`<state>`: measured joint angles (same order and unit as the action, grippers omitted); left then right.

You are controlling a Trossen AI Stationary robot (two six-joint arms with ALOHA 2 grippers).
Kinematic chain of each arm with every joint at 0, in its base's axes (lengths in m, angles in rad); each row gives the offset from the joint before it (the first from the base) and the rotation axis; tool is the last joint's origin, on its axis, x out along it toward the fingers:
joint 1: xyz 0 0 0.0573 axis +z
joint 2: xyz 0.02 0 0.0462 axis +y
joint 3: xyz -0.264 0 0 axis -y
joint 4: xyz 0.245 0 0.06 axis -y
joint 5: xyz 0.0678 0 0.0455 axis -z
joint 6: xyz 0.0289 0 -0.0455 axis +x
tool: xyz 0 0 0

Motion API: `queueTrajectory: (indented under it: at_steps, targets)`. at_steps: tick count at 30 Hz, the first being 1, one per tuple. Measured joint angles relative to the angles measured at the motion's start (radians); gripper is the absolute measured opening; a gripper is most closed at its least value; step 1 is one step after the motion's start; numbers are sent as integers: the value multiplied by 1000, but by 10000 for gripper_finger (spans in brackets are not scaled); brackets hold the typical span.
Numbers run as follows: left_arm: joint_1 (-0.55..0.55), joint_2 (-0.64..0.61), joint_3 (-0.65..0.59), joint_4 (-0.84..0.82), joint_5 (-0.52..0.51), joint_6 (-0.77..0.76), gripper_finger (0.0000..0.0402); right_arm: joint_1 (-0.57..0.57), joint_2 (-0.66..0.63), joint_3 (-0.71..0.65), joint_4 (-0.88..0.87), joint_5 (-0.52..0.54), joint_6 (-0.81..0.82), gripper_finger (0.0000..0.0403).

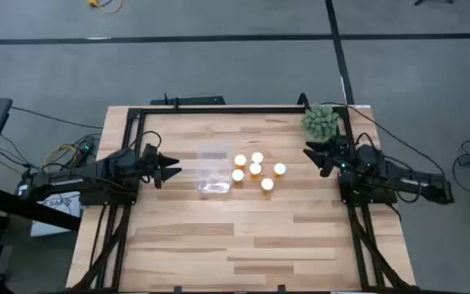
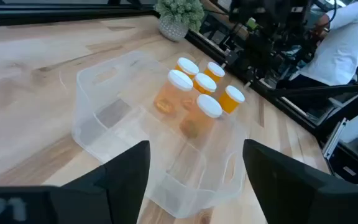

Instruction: Pick and place pill bottles into a basket

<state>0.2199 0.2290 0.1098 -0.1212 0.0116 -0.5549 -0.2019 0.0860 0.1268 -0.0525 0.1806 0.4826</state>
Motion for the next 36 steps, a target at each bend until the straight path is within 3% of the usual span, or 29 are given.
queueTrajectory:
  at_steps: [4, 17, 28, 36]
  targets:
    - [0, 0, 2, 2, 1, -2, 247, 21, 122, 100, -20, 0, -102, 220]
    - [0, 0, 4, 5, 11, -70, 247, 32, 502, 458, -476, 1, -196, 230]
    - [0, 0, 4, 6, 10, -93, 247, 30, 639, 480, -519, 30, -145, 223]
    - [0, 0, 4, 6, 10, -96, 247, 91, 737, 480, -509, -52, -295, 242]
